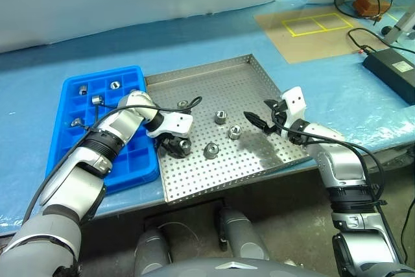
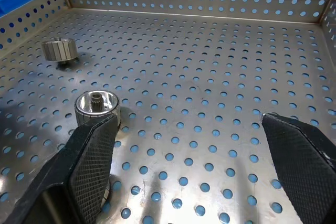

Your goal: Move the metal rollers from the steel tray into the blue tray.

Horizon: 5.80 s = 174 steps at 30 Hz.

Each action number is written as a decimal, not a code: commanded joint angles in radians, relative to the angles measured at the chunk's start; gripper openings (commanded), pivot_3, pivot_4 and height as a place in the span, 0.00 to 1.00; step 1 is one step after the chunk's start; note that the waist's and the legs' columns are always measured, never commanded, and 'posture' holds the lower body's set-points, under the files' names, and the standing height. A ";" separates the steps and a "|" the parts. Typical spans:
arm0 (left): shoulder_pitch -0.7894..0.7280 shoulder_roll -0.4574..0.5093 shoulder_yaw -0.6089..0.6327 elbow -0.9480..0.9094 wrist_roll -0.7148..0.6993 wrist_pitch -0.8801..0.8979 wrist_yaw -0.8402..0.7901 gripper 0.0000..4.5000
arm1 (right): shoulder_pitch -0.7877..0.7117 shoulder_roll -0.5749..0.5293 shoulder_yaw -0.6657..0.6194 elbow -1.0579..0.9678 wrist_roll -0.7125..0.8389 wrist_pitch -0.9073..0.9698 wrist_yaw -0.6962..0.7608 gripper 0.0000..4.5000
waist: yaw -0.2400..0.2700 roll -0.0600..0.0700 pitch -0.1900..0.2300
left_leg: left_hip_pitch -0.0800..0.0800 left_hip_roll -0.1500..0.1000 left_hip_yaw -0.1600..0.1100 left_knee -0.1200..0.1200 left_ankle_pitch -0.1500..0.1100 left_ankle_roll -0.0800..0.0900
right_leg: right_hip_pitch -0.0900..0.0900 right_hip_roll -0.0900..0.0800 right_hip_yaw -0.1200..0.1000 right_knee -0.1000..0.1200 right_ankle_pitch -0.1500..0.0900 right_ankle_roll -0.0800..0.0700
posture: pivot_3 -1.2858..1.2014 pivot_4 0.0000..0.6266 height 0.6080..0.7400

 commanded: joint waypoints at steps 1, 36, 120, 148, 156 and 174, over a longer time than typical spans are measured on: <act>0.021 -0.012 0.034 0.007 -0.006 0.016 0.050 0.41 | -0.017 0.006 0.006 -0.018 0.009 -0.019 0.007 1.00 | 0.001 0.000 0.000 | 0.000 0.000 0.000 0.000 0.000 0.000 | 0.000 0.000 0.000 0.000 0.000 0.000 | 0.31 0.24 1.00; 0.610 0.211 0.777 -0.643 -0.244 0.374 0.755 0.41 | -0.441 0.214 0.232 0.415 -0.035 -0.198 0.338 1.00 | 0.218 0.001 0.003 | -0.004 0.003 0.001 -0.003 0.001 -0.002 | -0.009 -0.005 -0.003 0.004 0.002 -0.007 | 0.50 0.24 1.00; 0.052 -0.222 0.101 -0.026 -0.170 0.204 0.173 0.94 | 0.059 0.060 -0.101 -0.257 0.088 0.132 -0.154 1.00 | -0.005 -0.002 0.002 | -0.008 -0.001 0.002 0.002 -0.003 0.007 | -0.004 -0.003 -0.001 -0.007 0.004 -0.003 | 0.25 0.24 1.00; 0.045 -0.220 0.097 0.025 -0.132 0.248 0.166 0.49 | 0.084 0.009 -0.092 -0.288 0.124 0.158 -0.105 1.00 | -0.031 -0.001 0.002 | -0.007 -0.002 0.002 0.002 -0.003 0.013 | 0.001 -0.004 -0.002 -0.015 0.006 0.000 | 0.26 0.24 1.00; 0.027 -0.206 0.115 0.047 -0.136 0.232 0.169 0.49 | 0.161 -0.133 -0.098 -0.375 0.241 0.243 0.067 1.00 | -0.029 -0.001 0.002 | -0.007 -0.002 0.001 0.002 -0.004 0.014 | 0.002 -0.004 -0.002 -0.016 0.006 0.000 | 0.26 0.24 1.00; 0.135 0.107 0.362 -0.378 -0.330 0.513 0.151 0.49 | 0.043 -0.141 0.070 -0.271 0.213 0.198 0.176 1.00 | -0.015 0.000 0.002 | -0.008 -0.001 0.001 -0.001 -0.004 0.013 | 0.000 -0.004 -0.004 -0.017 0.006 0.001 | 0.34 0.24 1.00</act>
